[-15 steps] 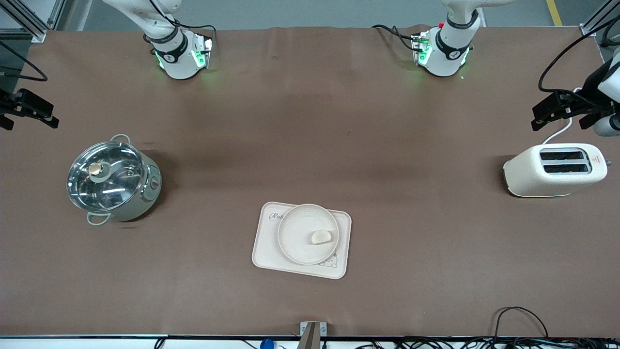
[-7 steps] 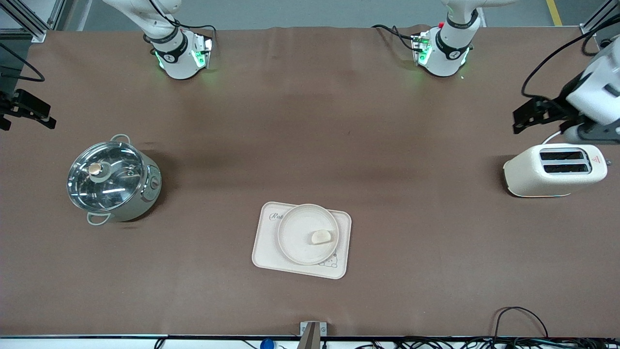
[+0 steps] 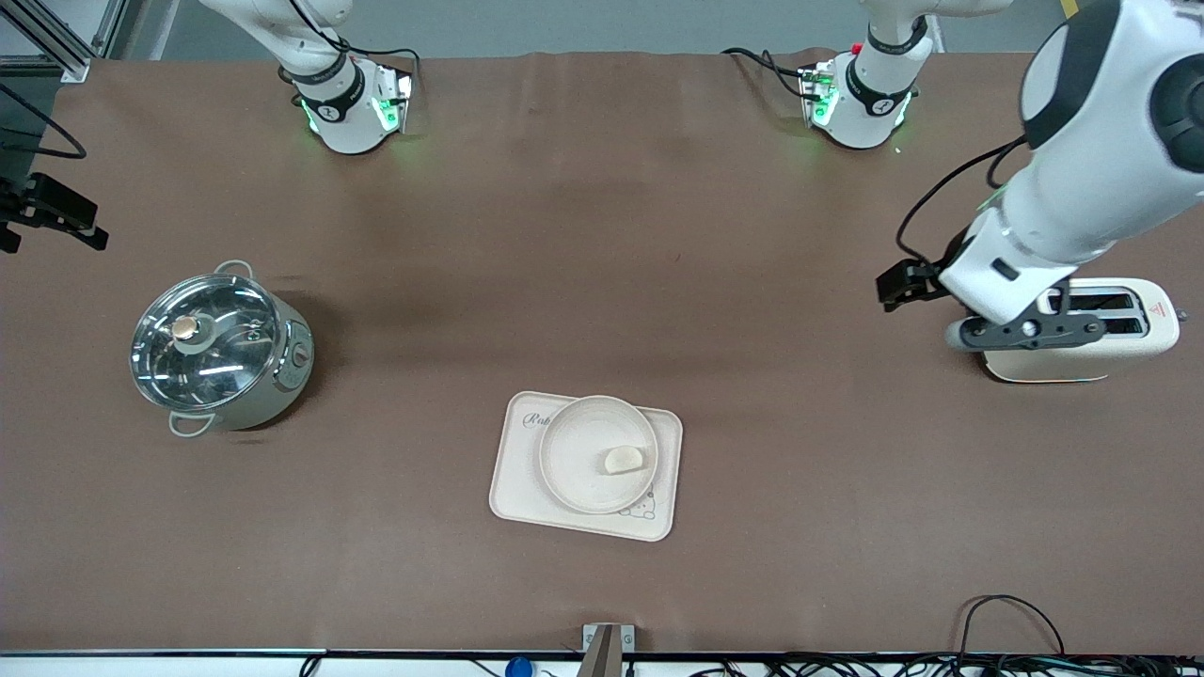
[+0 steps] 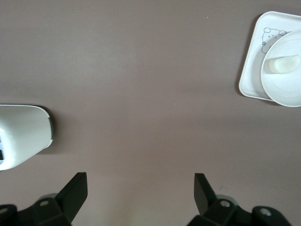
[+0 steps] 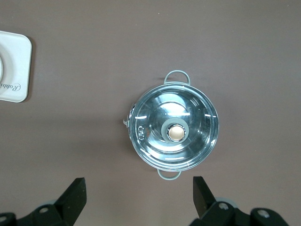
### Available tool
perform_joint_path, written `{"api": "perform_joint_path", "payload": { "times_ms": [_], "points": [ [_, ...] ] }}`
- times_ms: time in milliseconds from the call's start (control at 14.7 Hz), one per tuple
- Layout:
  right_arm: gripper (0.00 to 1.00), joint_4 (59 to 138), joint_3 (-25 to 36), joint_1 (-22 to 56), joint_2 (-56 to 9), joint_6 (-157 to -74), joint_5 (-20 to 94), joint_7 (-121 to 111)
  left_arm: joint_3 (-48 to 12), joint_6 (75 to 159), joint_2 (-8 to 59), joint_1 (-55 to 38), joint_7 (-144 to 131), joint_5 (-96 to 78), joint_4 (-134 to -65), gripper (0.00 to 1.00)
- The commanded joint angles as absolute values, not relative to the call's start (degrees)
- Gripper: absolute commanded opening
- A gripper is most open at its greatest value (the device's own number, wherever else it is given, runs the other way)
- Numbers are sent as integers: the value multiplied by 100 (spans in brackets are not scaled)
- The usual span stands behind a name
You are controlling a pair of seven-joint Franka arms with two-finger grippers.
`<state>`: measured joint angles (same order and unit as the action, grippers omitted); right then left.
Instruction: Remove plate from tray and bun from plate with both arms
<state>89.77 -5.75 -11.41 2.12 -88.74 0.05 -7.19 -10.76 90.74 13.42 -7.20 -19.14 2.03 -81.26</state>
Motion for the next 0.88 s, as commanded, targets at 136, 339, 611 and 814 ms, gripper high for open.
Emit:
{"api": "perform_joint_path", "payload": {
  "times_ms": [136,339,611,814],
  "points": [
    [100,9035,-642,-1283,281,-8895,114,-738,-1072,9237,1503,-747,-2022,246,-8042,100],
    [100,9035,-642,-1283,272,-8895,114,-738,-1011,9290,1521,-668,-2004,264,-8042,100],
    [100,9035,-642,-1292,272,-8895,114,-738,-976,9299,1625,-484,-1934,264,-8042,100],
    [100,9035,-642,-1292,272,-8894,114,-738,-984,9378,1687,-431,-1907,403,-8042,100]
  ]
}}
